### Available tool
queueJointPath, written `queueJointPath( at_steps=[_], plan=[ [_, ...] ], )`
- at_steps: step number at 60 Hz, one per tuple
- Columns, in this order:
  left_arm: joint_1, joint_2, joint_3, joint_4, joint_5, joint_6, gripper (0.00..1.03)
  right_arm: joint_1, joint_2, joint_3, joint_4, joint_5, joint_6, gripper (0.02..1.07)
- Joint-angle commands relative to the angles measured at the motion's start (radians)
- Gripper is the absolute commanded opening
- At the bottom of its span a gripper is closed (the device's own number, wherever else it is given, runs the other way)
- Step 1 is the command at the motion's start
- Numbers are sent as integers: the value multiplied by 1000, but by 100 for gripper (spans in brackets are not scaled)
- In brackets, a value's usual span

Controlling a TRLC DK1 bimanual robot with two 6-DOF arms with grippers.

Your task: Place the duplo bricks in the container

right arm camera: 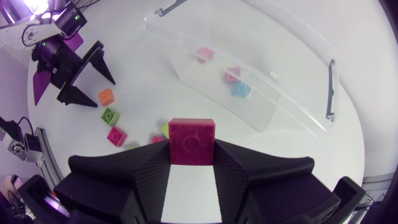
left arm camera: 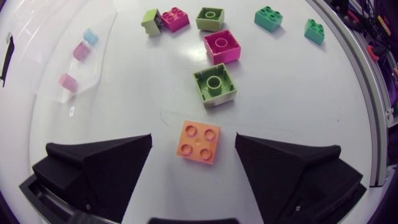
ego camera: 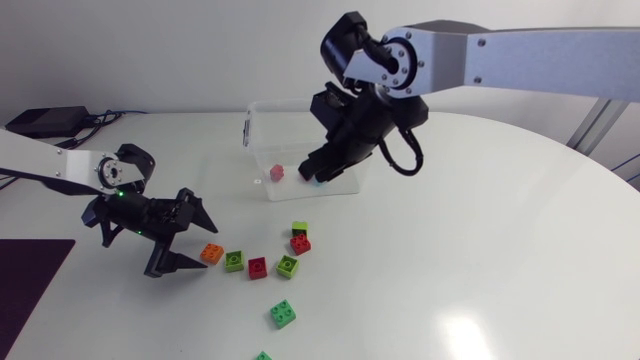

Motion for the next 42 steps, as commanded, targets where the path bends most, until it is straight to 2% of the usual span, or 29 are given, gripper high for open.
queueJointPath(
  at_steps=[1,4,12,14,16,32,42],
  plan=[
    [-15,38,16,-10,-14,47,83,-23,-23,39,34,-1,20,28],
    [-18,46,12,-10,-18,48,75,-31,-19,50,48,-1,21,28],
    [-20,61,6,-7,-21,54,46,-58,-6,81,90,-1,32,28],
    [-20,61,0,-5,-21,59,34,-63,-6,88,101,-2,34,28],
    [-20,61,-6,-4,-21,62,30,-69,-3,97,106,-2,34,28],
    [-20,12,-61,-13,-40,67,28,-123,78,165,170,-1,29,29],
    [-11,-112,-49,-117,-35,74,28,-158,178,246,182,-1,18,49]
  ],
)
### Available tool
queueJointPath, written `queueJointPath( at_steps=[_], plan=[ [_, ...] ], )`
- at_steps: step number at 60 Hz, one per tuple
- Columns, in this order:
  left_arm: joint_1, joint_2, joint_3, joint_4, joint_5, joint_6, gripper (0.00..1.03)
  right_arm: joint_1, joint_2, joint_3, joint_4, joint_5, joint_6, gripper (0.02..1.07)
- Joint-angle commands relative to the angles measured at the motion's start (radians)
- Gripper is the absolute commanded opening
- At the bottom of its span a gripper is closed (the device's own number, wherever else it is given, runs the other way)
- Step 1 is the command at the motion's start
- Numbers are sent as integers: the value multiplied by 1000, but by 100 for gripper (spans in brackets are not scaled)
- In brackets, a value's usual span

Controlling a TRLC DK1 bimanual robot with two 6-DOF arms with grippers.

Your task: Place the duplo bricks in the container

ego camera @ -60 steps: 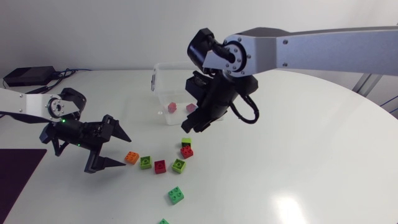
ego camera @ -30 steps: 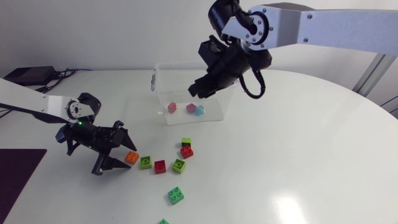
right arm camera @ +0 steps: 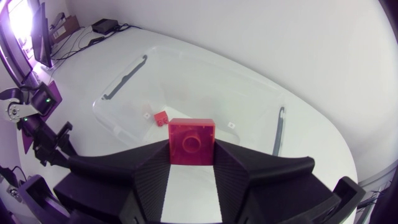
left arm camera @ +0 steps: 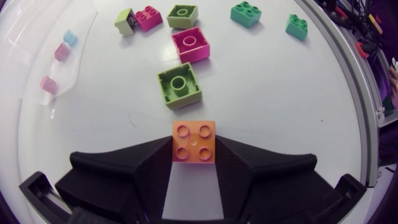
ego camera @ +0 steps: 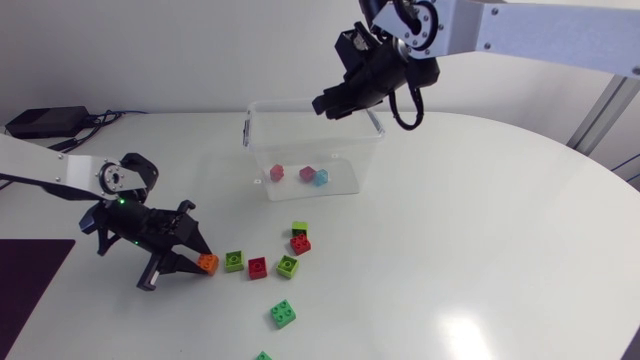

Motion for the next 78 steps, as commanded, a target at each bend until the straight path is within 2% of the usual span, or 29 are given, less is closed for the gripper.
queueJointPath(
  at_steps=[1,8,15,19,32,44,52,66,78],
  plan=[
    [8,-91,-8,-43,0,46,28,-20,80,46,7,-2,8,50],
    [29,-177,36,-123,37,44,28,-38,140,100,7,-7,2,63],
    [38,-230,113,-200,63,43,28,-51,199,156,-1,-8,-10,88],
    [41,-249,160,-218,91,20,28,-54,210,170,-5,-11,-13,92],
    [0,-243,326,-207,177,-126,28,-57,94,89,4,-36,-21,92],
    [-58,-183,443,-9,224,-388,28,-25,-94,-111,28,-71,-73,92],
    [-98,-127,510,124,224,-542,28,26,-202,-259,35,-90,-114,92],
    [-173,16,624,270,195,-680,28,123,-271,-474,59,-126,-157,92],
    [-199,149,766,285,151,-735,29,170,-250,-549,78,-126,-153,92]
  ],
)
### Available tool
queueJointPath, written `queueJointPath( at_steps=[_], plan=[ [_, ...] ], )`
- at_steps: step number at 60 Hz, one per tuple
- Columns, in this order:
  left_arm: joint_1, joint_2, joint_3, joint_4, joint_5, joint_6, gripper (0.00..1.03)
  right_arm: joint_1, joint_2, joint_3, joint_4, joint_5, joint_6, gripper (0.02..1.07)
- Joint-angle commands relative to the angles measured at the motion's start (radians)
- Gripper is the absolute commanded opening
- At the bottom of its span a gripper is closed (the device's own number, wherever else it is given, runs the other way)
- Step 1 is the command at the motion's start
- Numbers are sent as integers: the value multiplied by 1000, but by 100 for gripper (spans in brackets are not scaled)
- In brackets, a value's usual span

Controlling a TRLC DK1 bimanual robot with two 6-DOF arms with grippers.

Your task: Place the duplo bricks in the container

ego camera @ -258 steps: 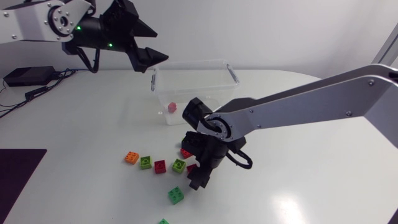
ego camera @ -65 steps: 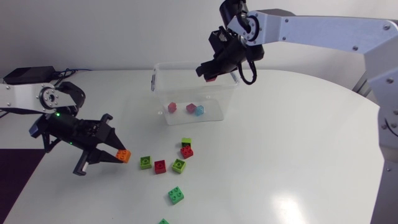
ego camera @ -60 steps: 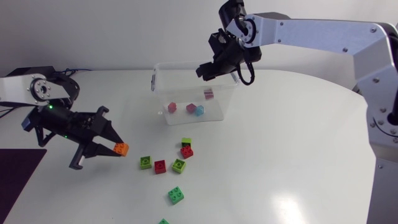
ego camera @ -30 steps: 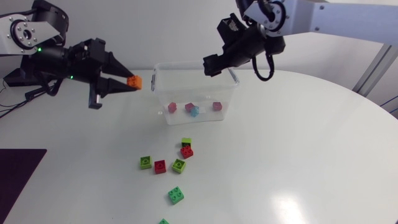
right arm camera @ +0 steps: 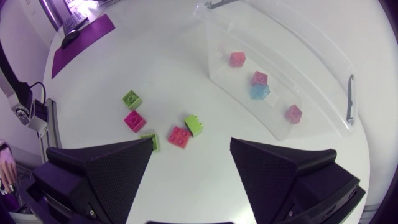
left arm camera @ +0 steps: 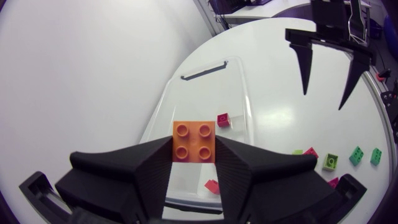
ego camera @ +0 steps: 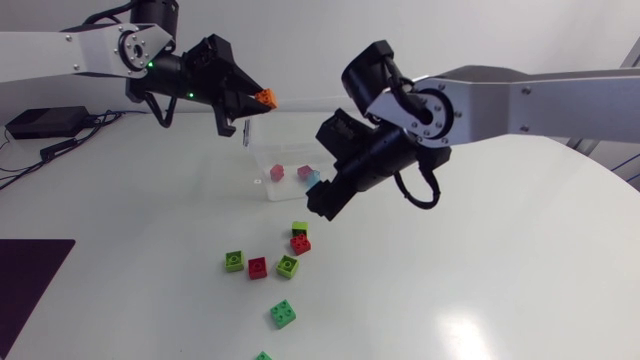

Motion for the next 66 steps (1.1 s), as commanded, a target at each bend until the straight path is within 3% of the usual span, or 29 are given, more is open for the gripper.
queueJointPath(
  at_steps=[1,28,33,38,40,44,66],
  plan=[
    [-14,69,74,17,-21,-45,30,16,17,-33,21,-1,-8,92],
    [-61,253,266,56,-122,-109,32,68,182,29,26,29,82,92],
    [-61,259,282,56,-130,-125,51,79,200,47,18,34,116,92],
    [-60,240,279,54,-134,-131,87,82,218,73,7,40,151,92],
    [-58,231,276,56,-134,-131,92,85,232,88,-13,43,159,92],
    [-52,210,269,56,-136,-131,98,88,251,108,-28,45,180,92],
    [-24,-5,106,77,-131,-95,98,107,360,259,-132,102,346,92]
  ],
)
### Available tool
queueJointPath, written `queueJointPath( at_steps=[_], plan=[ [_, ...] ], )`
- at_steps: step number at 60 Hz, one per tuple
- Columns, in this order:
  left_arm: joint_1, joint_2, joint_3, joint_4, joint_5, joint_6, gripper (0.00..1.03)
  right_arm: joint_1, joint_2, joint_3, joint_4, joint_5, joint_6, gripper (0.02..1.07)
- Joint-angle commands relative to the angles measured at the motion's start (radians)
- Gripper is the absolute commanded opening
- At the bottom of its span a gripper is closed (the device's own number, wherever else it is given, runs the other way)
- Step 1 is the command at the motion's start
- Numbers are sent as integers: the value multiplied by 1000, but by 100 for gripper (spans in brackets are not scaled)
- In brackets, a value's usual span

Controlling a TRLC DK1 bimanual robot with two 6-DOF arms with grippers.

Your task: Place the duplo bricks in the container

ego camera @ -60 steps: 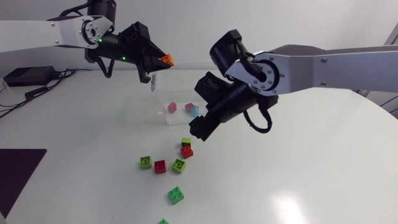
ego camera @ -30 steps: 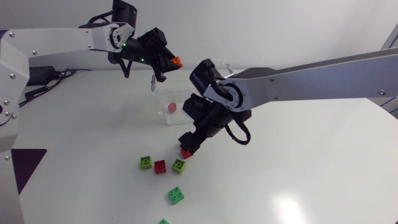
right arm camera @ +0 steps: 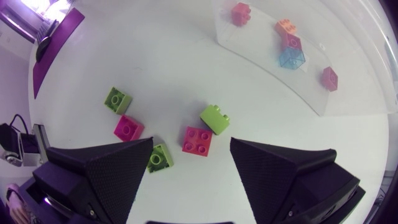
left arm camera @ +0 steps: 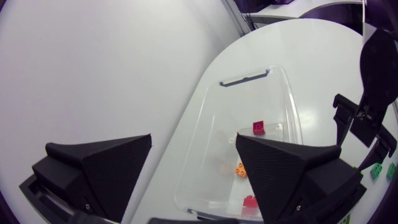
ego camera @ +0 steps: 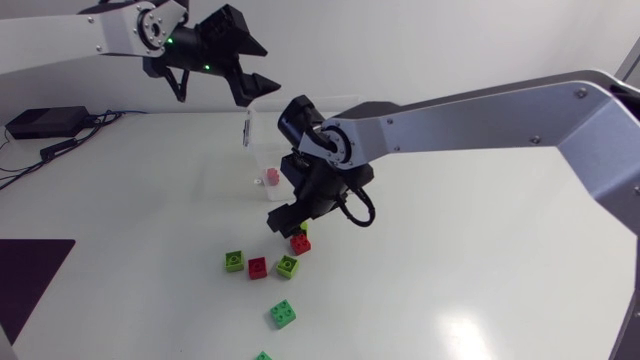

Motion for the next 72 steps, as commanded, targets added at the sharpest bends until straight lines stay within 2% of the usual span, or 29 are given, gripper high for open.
queueJointPath(
  at_steps=[1,7,13,16,21,35,50,72],
  plan=[
    [8,-95,-94,16,1,15,98,1,44,49,-37,9,69,92],
    [11,-223,-246,62,6,39,98,3,86,101,-81,9,81,91],
    [32,-335,-361,56,27,59,98,11,127,153,-117,11,99,90],
    [46,-379,-407,27,43,87,98,18,147,178,-129,25,107,88],
    [78,-443,-466,-81,67,173,98,24,179,208,-143,44,132,87],
    [170,-580,-668,-202,124,346,97,27,241,236,-160,81,178,87],
    [219,-608,-786,-242,135,447,96,20,258,241,-166,95,191,88],
    [225,-623,-923,-266,133,547,96,15,319,351,-210,120,216,87]
  ],
)
